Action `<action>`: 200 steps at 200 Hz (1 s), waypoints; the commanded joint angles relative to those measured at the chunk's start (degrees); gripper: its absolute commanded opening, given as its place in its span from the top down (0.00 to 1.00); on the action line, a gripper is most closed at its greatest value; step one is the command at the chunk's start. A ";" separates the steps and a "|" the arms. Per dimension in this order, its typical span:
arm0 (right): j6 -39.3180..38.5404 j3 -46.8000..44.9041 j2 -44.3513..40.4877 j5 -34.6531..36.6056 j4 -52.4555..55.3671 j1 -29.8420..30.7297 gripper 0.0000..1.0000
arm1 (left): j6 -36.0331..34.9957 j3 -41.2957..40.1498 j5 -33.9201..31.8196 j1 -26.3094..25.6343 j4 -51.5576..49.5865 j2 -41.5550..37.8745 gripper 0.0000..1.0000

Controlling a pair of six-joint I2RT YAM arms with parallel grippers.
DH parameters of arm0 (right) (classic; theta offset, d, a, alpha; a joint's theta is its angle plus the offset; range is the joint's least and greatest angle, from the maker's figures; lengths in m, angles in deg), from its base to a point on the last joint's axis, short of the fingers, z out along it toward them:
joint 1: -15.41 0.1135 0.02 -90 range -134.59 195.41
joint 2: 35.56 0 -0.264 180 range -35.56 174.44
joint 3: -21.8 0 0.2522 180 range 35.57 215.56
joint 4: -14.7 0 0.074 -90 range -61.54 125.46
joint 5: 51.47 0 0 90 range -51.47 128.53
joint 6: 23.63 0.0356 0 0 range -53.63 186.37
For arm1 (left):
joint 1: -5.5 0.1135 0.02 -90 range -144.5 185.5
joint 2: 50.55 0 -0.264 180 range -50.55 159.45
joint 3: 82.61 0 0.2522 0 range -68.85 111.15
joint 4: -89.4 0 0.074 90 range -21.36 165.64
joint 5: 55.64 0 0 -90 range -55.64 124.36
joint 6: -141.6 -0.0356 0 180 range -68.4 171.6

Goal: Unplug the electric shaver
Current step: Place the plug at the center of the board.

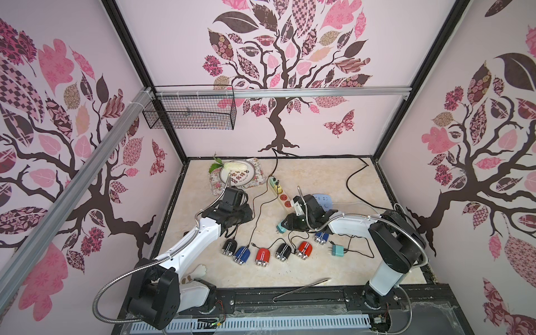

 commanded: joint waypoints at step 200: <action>-9.91 3.75 -7.44 6.58 12.60 -6.30 0.35 | 2.19 -6.34 -5.63 -7.15 -2.16 -3.44 0.38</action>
